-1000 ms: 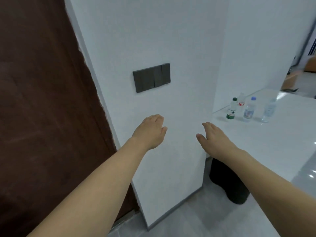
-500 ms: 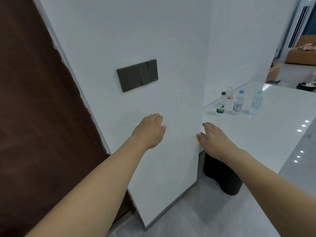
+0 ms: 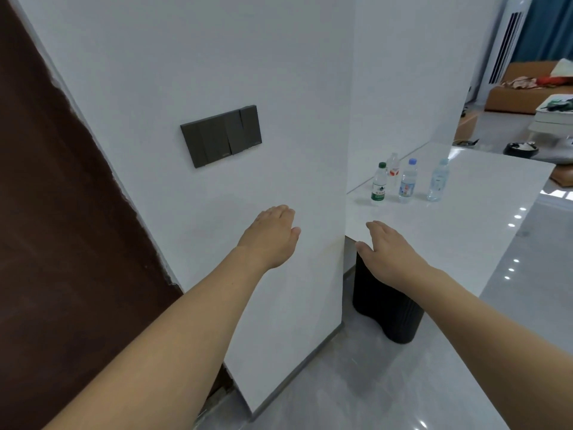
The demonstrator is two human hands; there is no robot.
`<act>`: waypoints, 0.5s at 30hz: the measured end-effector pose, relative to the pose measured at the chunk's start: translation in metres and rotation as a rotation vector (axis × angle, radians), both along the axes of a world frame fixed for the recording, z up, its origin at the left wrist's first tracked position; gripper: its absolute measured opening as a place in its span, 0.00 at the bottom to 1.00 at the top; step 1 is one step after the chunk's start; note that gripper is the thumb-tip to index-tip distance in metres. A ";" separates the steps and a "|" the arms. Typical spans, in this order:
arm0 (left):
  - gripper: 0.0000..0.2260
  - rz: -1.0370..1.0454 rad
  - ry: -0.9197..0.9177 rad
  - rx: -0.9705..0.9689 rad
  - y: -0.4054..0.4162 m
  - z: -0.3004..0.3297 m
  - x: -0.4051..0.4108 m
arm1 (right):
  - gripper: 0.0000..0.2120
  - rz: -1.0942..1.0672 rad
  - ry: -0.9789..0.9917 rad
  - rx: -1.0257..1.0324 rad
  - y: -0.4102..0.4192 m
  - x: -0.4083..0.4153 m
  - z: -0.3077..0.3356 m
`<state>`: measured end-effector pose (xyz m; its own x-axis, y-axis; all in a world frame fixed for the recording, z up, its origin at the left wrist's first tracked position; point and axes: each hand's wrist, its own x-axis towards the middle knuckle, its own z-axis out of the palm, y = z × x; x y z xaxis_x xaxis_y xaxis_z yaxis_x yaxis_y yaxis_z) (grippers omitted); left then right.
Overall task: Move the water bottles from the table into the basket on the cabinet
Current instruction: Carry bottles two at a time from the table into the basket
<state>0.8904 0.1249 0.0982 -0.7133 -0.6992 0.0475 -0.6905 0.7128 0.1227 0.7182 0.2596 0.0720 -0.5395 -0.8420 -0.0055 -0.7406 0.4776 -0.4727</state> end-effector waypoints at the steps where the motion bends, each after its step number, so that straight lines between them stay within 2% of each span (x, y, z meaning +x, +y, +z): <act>1: 0.23 -0.005 0.001 0.002 0.001 -0.001 -0.002 | 0.20 -0.008 -0.002 0.002 0.001 -0.001 -0.001; 15: 0.23 -0.023 -0.012 -0.002 0.011 -0.012 -0.020 | 0.22 0.012 -0.006 -0.016 0.019 -0.019 -0.015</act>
<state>0.8708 0.1357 0.0866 -0.7299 -0.6823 0.0408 -0.6751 0.7290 0.1129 0.6994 0.2788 0.0572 -0.5295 -0.8483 0.0046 -0.7432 0.4613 -0.4846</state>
